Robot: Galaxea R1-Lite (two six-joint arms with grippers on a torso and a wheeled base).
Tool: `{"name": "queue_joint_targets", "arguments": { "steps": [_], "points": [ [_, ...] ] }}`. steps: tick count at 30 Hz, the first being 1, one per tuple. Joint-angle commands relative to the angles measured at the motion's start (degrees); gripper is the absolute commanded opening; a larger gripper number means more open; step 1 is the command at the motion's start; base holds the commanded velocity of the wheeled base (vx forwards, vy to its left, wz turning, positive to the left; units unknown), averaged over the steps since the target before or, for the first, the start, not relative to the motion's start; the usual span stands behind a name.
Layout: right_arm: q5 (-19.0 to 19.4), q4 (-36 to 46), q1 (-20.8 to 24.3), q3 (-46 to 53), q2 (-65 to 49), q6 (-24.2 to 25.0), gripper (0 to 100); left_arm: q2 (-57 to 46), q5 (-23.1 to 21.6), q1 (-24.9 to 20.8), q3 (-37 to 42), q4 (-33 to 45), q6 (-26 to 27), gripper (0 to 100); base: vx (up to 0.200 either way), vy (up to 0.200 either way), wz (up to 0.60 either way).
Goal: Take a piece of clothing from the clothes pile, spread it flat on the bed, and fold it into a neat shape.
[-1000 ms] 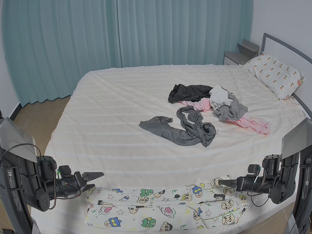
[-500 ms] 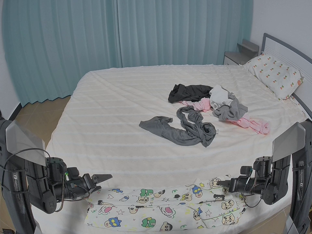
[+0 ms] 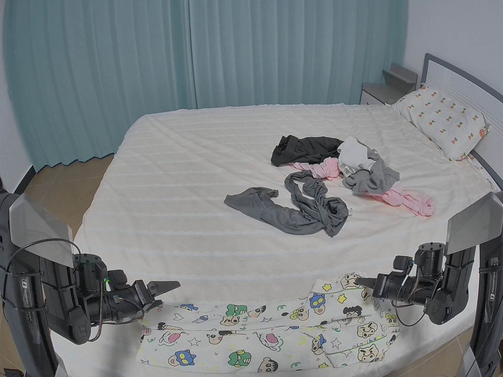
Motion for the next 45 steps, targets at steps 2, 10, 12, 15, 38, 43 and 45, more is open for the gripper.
{"name": "queue_joint_targets", "arguments": {
  "steps": [2,10,12,15,38,43,45],
  "points": [
    [-3.2,-0.6,0.1,-2.0,2.3,0.2,100,0.1,0.1,0.0,0.0,-1.0,-0.1,100,0.0,0.0,0.0],
    [-8.3,-0.5,1.0,-3.2,-6.5,5.0,100,-0.1,0.1,0.1,0.4,-1.0,-0.1,100,0.0,0.0,0.0],
    [-8.7,-0.4,4.6,-3.0,-8.8,5.1,100,-0.1,0.1,0.1,0.4,-1.0,-0.1,100,0.0,0.0,0.0],
    [-9.6,0.1,9.7,-3.1,-9.7,5.4,100,-0.1,0.1,0.1,0.5,-1.0,-0.1,100,0.0,0.0,0.0],
    [-12.8,13.0,14.2,-5.3,3.3,8.2,100,-3.4,0.9,1.7,1.6,-1.0,0.0,100,0.0,0.0,0.0],
    [-18.4,10.3,14.0,-4.5,2.5,9.3,100,-12.1,0.9,6.9,2.4,-1.0,1.2,100,0.0,0.0,0.0],
    [-18.3,7.5,14.0,-2.6,0.5,10.4,100,-14.1,0.6,9.3,2.7,-1.0,2.3,100,0.0,0.0,0.0]
  ]
}}
